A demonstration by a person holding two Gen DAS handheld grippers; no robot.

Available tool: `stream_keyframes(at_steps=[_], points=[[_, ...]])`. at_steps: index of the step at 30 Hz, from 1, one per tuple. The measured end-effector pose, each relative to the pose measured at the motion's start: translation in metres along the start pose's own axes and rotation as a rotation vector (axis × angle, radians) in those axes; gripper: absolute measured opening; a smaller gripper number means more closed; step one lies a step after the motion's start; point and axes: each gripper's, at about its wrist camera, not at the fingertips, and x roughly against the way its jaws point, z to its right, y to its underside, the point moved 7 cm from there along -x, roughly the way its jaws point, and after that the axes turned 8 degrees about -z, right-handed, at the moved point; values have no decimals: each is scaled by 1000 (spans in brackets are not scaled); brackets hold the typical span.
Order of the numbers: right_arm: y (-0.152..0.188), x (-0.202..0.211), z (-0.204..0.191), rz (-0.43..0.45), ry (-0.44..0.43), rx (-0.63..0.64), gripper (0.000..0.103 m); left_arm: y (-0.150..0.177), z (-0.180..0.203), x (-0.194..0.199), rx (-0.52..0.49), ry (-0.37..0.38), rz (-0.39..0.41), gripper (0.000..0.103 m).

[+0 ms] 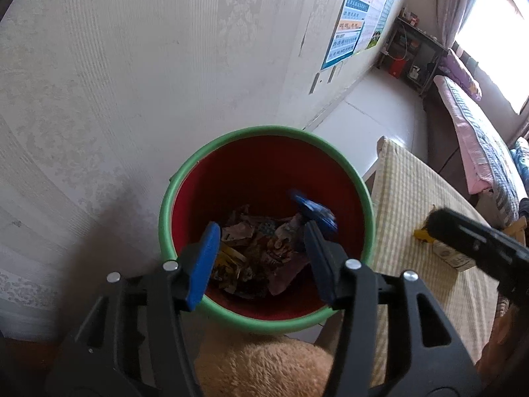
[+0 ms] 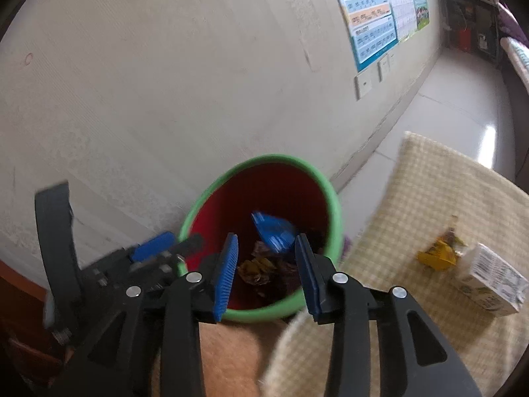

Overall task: Collect trash
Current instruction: 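Open the left gripper over the bucket while the right releases the blue wrapper there, then grasp the white milk carton on the table with the right gripper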

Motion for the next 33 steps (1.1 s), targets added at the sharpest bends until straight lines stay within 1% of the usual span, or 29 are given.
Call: stream_keyframes(at_steps=[2, 4, 7, 8, 10, 11, 13, 14, 15, 17, 19, 20, 22, 23, 24, 26, 28, 30, 31, 32, 33], points=[[11, 11, 17, 11, 48, 9, 43, 3, 3, 4, 0, 8, 5, 52], [22, 21, 43, 14, 131, 19, 43, 8, 7, 6, -5, 19, 2, 52], [33, 37, 95, -1, 283, 14, 48, 17, 13, 7, -9, 36, -9, 52], [35, 44, 117, -10, 352, 19, 49, 20, 17, 8, -11, 46, -14, 52], [37, 49, 145, -43, 438, 40, 54, 24, 27, 9, -20, 62, -21, 52], [38, 49, 154, -65, 459, 48, 60, 27, 32, 10, -26, 70, -24, 52], [41, 46, 173, -119, 473, 61, 61, 34, 42, 12, -39, 85, -33, 52], [42, 43, 180, -145, 466, 68, 64, 37, 48, 12, -48, 91, -38, 52], [43, 38, 185, -183, 450, 76, 71, 40, 54, 12, -60, 95, -45, 52], [47, 28, 191, -240, 417, 103, 72, 46, 64, 12, -76, 101, -56, 52], [48, 21, 195, -281, 416, 129, 72, 51, 72, 13, -92, 107, -65, 52], [50, 17, 196, -300, 431, 156, 74, 53, 75, 14, -96, 108, -67, 52], [49, 12, 194, -314, 447, 191, 73, 57, 80, 16, -106, 108, -72, 53], [50, 12, 194, -321, 457, 208, 70, 59, 83, 16, -113, 107, -75, 53], [51, 13, 195, -325, 474, 227, 63, 60, 85, 16, -121, 104, -78, 53], [52, 14, 195, -329, 514, 262, 53, 62, 89, 15, -134, 97, -83, 53], [56, 17, 196, -335, 510, 276, 52, 62, 93, 14, -141, 98, -88, 53], [57, 17, 198, -347, 512, 298, 55, 62, 100, 13, -148, 104, -89, 53], [58, 15, 199, -355, 521, 311, 58, 62, 105, 14, -153, 108, -89, 53], [60, 14, 200, -365, 518, 319, 65, 63, 108, 14, -157, 112, -88, 53], [61, 11, 201, -381, 511, 327, 65, 63, 112, 15, -161, 118, -89, 53]])
